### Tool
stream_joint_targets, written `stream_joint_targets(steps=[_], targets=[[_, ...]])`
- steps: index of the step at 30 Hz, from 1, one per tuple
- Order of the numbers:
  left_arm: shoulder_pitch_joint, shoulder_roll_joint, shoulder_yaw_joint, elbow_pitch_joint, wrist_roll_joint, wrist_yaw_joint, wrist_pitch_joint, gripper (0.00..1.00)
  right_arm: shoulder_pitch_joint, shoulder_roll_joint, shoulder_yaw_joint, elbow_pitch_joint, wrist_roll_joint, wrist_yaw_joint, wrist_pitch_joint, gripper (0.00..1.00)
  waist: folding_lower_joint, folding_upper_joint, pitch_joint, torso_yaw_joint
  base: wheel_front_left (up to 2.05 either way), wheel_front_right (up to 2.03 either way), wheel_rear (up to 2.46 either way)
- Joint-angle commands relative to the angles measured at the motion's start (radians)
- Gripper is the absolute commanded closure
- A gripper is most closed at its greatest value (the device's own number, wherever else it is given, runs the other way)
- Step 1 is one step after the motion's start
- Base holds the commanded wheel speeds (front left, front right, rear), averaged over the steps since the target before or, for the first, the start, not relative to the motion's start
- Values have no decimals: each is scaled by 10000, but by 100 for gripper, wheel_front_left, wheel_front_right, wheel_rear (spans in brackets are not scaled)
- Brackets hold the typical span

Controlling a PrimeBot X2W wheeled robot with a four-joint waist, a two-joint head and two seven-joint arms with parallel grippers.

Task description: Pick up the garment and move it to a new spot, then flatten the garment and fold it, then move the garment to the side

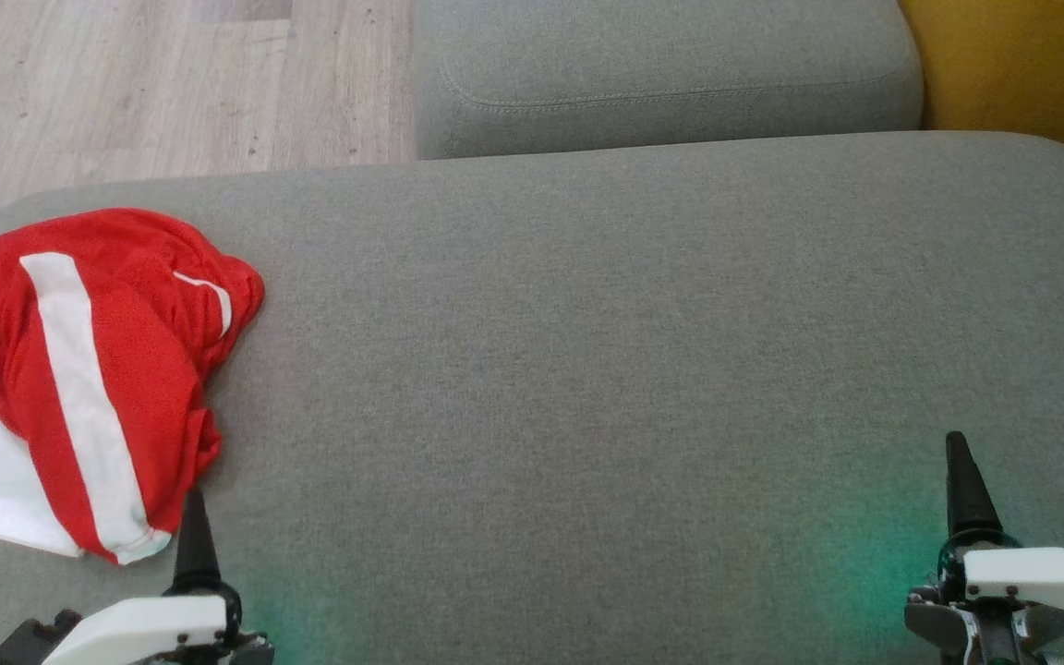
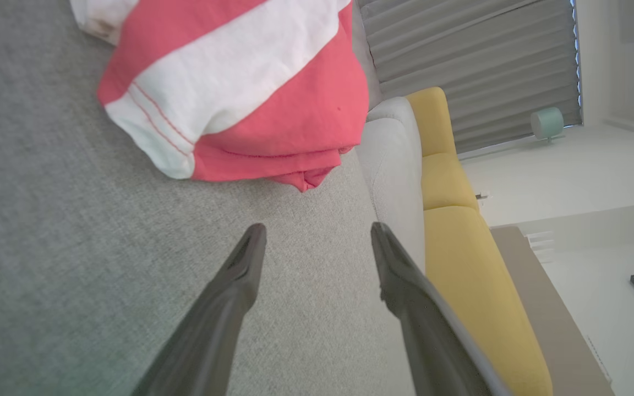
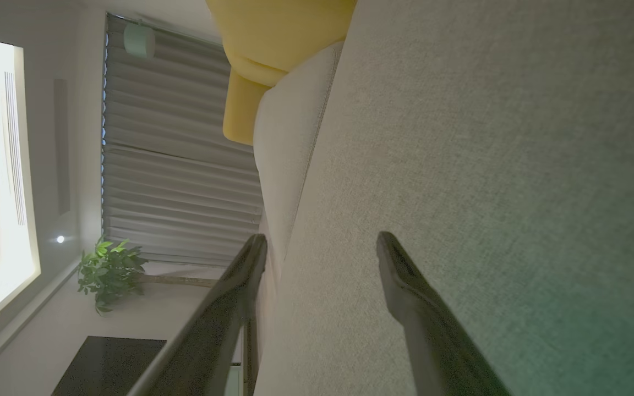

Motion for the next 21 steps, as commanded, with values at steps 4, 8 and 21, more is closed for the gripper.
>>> stream_joint_targets(steps=[4,8,21], targets=[[-260,161,-122,-487,974,140,-224,0,-419,-76,181,-466,-940,22,-220,0,0,0,-7,3,0,0,0],[-243,214,-229,-545,1558,185,-341,0,-412,-79,247,-568,-1432,24,-317,0,0,0,-14,3,0,0,0],[-179,298,-461,-728,3115,343,-693,0,-388,-90,390,-712,-2746,32,-662,0,0,0,-48,18,0,0,0]])
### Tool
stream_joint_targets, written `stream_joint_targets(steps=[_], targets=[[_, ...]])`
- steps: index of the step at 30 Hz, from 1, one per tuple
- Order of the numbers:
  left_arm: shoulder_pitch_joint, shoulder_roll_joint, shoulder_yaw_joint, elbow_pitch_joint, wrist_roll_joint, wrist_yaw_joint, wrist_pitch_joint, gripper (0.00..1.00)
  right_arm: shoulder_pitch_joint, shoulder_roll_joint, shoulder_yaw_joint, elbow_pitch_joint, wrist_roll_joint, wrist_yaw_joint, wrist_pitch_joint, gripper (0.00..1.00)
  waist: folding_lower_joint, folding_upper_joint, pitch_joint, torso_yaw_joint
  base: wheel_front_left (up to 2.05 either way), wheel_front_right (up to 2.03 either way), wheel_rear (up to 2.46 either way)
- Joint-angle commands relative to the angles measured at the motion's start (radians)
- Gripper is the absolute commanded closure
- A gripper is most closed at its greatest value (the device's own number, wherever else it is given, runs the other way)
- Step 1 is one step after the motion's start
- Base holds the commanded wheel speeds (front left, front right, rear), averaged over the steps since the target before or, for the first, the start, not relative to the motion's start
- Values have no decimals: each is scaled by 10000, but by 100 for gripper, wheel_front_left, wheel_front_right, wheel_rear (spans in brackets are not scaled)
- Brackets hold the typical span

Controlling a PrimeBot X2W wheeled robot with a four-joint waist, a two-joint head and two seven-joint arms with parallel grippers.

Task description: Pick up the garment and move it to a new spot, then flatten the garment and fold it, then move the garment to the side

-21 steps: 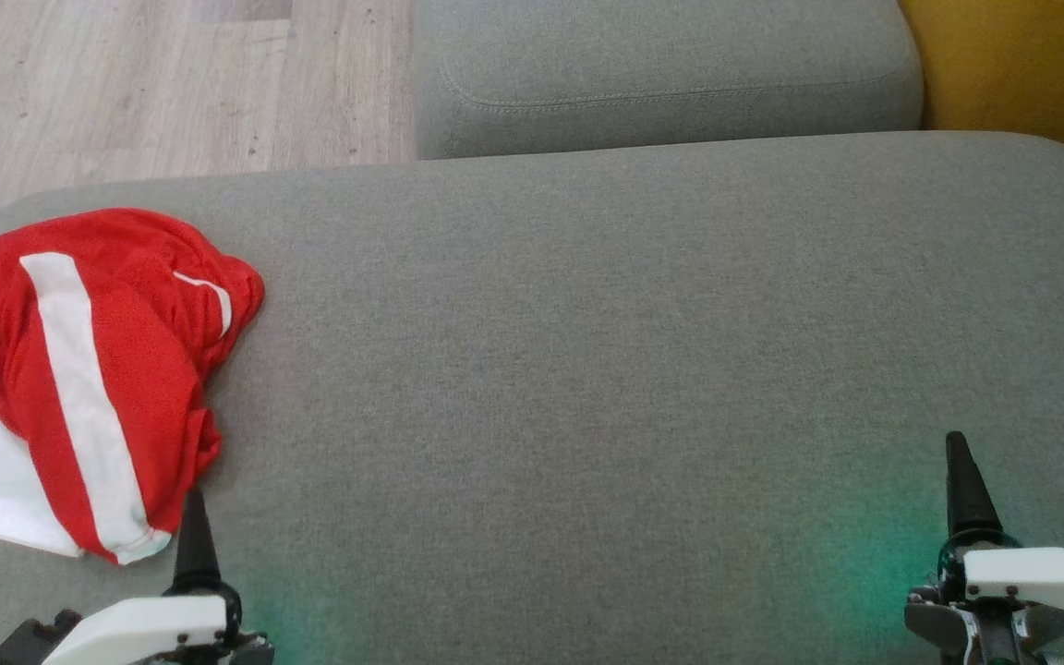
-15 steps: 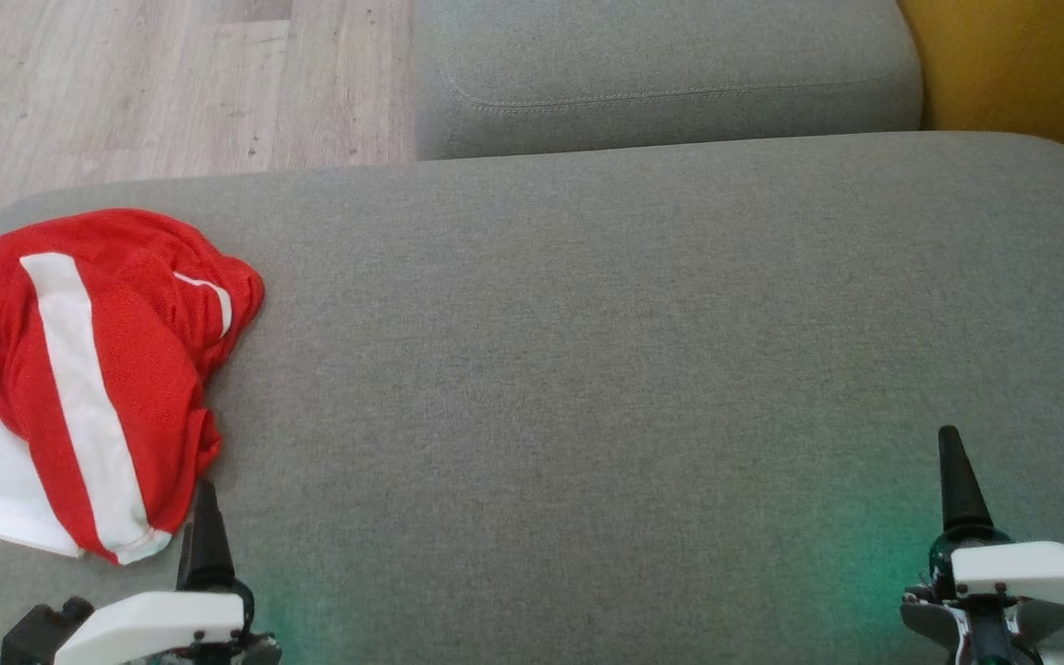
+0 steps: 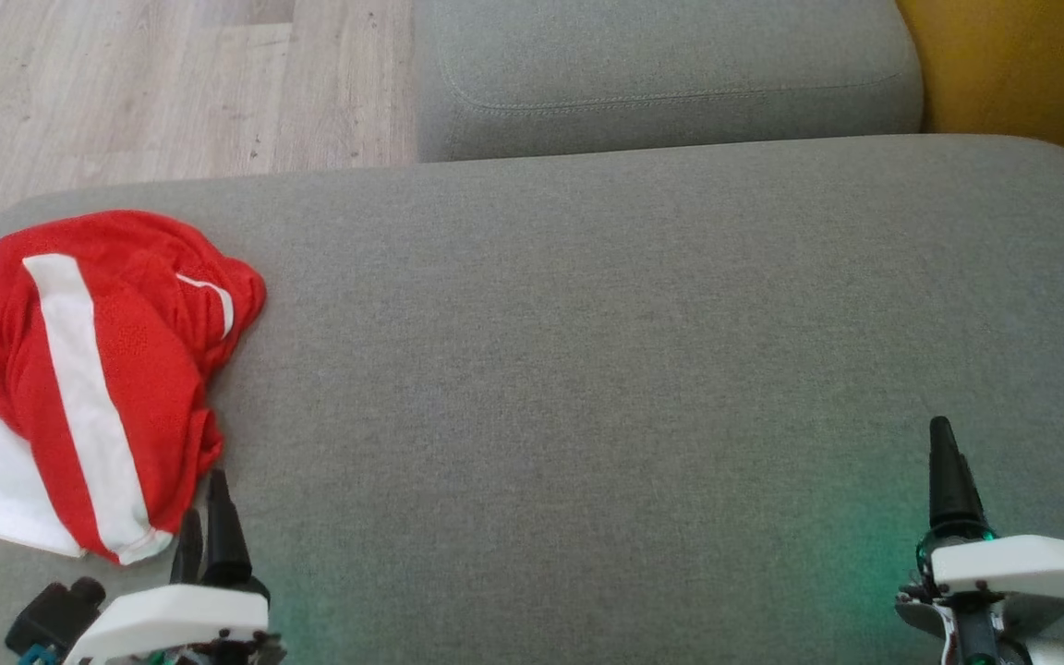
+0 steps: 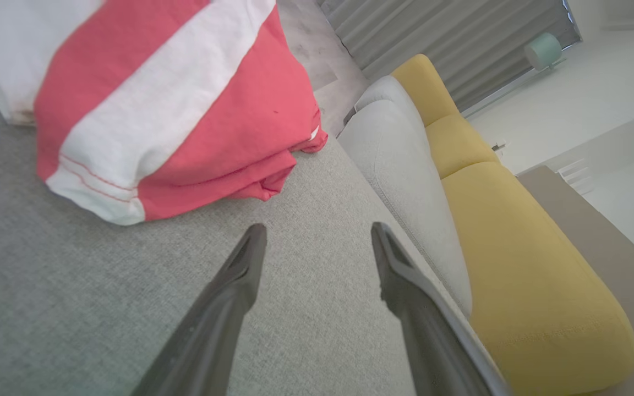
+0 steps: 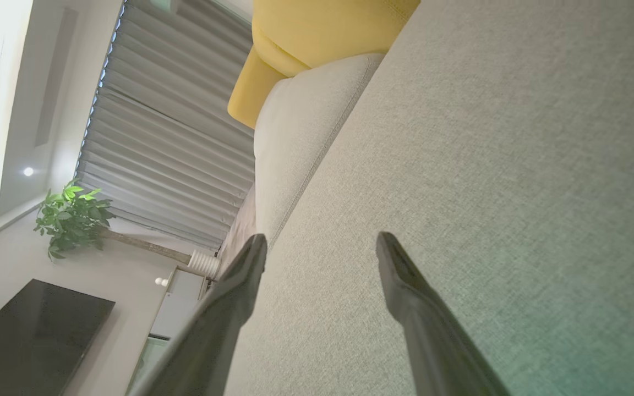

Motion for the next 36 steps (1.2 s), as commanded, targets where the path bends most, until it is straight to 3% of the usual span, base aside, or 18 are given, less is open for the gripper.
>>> stream_joint_targets(steps=[1,36], targets=[[-223,189,84,-362,300,31,-140,0,-386,-89,126,-401,-301,33,-132,0,0,0,-2,1,0,0,0],[-178,457,-587,-726,4503,388,-1138,0,-367,-118,482,-979,-4818,55,-630,0,0,0,-42,70,0,0,0]])
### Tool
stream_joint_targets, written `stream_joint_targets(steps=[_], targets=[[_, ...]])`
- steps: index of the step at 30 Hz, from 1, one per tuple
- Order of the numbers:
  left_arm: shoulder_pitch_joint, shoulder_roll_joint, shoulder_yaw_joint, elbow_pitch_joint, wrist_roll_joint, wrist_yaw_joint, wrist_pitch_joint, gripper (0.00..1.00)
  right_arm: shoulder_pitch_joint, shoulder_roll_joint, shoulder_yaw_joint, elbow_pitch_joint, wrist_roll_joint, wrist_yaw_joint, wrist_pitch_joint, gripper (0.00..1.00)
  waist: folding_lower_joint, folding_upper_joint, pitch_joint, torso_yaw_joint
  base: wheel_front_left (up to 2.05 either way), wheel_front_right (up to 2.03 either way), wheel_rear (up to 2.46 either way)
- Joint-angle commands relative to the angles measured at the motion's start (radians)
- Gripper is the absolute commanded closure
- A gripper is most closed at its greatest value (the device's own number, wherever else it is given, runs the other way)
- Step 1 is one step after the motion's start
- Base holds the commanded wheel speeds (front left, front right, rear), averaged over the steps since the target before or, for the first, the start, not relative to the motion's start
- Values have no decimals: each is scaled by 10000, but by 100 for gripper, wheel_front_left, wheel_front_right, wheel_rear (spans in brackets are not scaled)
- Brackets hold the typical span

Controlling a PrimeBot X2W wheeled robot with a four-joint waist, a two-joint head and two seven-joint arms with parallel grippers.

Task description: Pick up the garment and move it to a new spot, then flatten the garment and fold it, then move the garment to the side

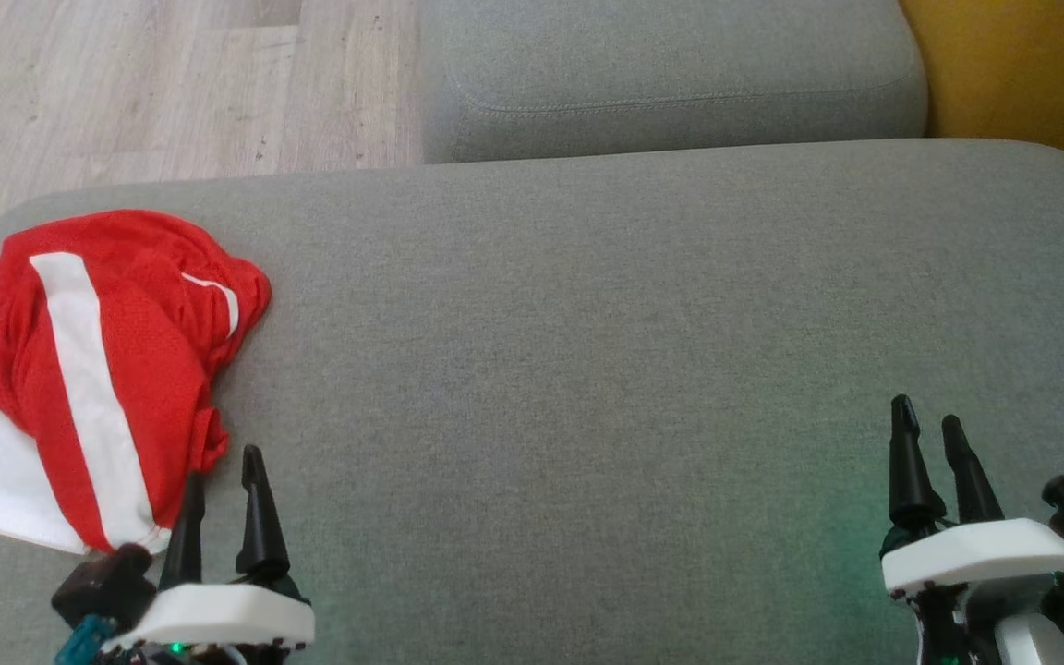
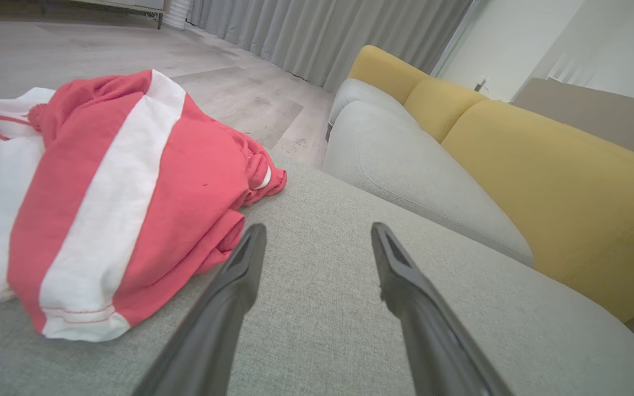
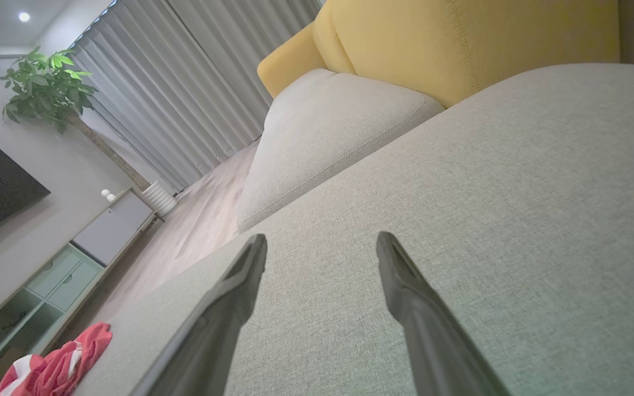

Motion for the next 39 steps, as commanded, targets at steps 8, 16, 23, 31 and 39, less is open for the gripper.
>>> stream_joint_targets(steps=[8,16,23,31,39], targets=[[-246,235,-59,-301,1128,122,-345,0,-346,-122,206,-487,-1177,60,-252,0,0,-1,27,32,0,0,0],[-250,295,-158,-302,1976,282,-579,0,-334,-129,362,-583,-2180,65,-333,0,0,-1,4,26,0,0,0],[-240,328,-211,-230,2640,447,-754,0,-305,-135,484,-673,-2998,69,-443,0,0,-1,-14,2,0,0,0],[-242,435,-395,-264,3448,526,-802,0,-264,-142,574,-742,-3911,75,-552,0,0,-1,-28,-16,0,0,0],[-199,372,-435,-294,4047,707,-830,0,-247,-150,631,-770,-4949,80,-653,0,0,-1,-29,-19,0,0,0]])
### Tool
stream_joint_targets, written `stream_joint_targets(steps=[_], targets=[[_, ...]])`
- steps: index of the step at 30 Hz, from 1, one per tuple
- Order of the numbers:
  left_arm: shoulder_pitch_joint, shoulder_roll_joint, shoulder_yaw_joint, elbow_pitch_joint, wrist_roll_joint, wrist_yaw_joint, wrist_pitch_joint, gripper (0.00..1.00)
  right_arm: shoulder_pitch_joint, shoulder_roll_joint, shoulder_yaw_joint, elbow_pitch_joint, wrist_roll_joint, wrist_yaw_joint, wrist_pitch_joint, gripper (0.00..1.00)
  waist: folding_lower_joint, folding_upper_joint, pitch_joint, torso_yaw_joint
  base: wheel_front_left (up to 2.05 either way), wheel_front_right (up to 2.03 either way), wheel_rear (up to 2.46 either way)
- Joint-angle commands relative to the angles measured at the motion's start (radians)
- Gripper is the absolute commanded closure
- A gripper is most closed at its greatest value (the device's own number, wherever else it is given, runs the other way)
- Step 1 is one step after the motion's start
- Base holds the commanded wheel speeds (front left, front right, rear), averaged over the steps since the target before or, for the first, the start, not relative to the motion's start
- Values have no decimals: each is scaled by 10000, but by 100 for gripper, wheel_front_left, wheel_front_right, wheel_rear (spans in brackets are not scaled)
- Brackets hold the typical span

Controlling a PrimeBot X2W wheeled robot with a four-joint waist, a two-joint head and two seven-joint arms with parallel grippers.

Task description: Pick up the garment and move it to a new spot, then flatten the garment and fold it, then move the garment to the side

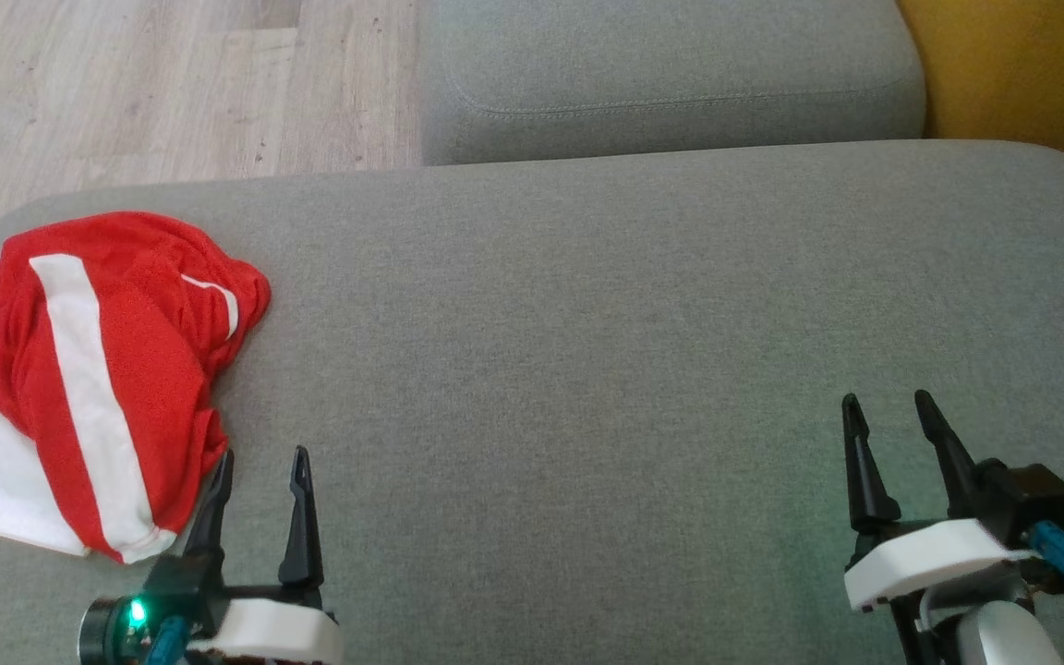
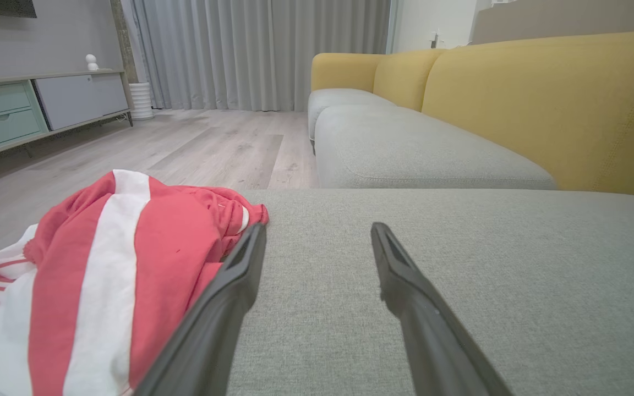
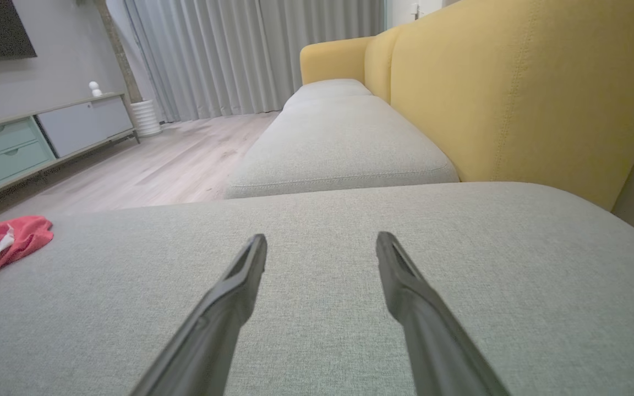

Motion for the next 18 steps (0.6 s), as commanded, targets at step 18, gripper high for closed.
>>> stream_joint_targets(steps=[18], targets=[[-34,102,268,-462,-59,224,132,0,-194,-121,233,-384,-175,79,-168,0,0,0,-59,-27,0,0,0]])
